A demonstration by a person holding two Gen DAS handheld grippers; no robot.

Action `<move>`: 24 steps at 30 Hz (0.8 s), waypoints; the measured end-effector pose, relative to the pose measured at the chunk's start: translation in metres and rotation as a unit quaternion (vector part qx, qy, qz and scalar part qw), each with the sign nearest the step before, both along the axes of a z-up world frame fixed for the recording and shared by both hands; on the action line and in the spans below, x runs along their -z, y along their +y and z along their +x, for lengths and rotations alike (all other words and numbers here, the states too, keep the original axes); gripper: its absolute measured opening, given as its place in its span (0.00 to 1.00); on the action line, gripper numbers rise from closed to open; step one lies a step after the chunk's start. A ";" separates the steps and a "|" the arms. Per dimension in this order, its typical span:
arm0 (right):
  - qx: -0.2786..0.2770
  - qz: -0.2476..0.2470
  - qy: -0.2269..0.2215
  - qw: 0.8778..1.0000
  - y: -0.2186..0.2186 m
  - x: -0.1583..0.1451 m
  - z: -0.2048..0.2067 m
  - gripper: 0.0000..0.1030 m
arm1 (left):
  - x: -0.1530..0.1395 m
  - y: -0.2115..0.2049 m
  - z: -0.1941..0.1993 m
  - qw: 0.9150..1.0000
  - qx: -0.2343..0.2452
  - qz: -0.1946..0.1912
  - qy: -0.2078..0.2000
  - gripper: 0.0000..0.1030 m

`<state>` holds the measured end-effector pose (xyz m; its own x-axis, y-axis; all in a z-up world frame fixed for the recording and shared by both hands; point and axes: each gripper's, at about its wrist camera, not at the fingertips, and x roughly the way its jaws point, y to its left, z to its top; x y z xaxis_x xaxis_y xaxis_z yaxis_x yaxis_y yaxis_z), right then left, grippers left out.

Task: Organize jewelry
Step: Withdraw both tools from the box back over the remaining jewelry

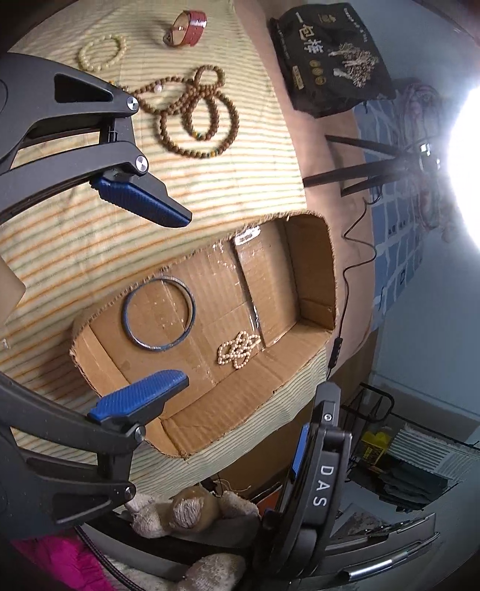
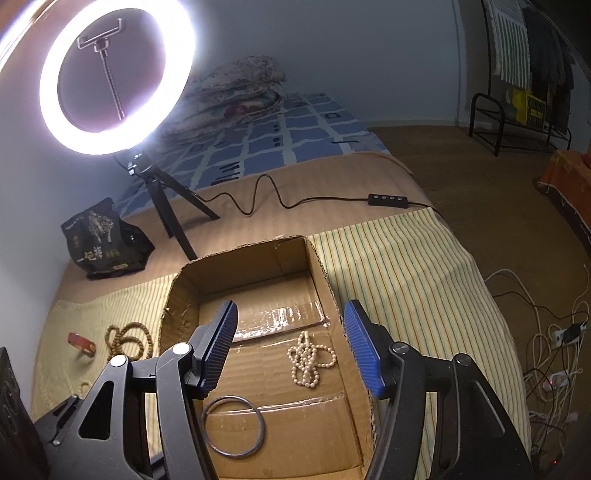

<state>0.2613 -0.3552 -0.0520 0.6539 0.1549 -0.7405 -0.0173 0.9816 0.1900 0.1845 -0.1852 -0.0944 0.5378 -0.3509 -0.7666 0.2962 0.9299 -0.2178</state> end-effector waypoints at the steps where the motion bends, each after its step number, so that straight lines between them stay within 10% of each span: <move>1: -0.001 -0.002 -0.002 1.000 0.001 -0.002 -0.001 0.58 | -0.002 0.002 -0.001 1.000 -0.001 0.002 -0.004 0.80; 24: -0.088 -0.010 -0.025 0.996 0.072 -0.022 -0.017 0.68 | -0.016 0.143 -0.025 0.996 -0.077 0.039 -0.018 0.80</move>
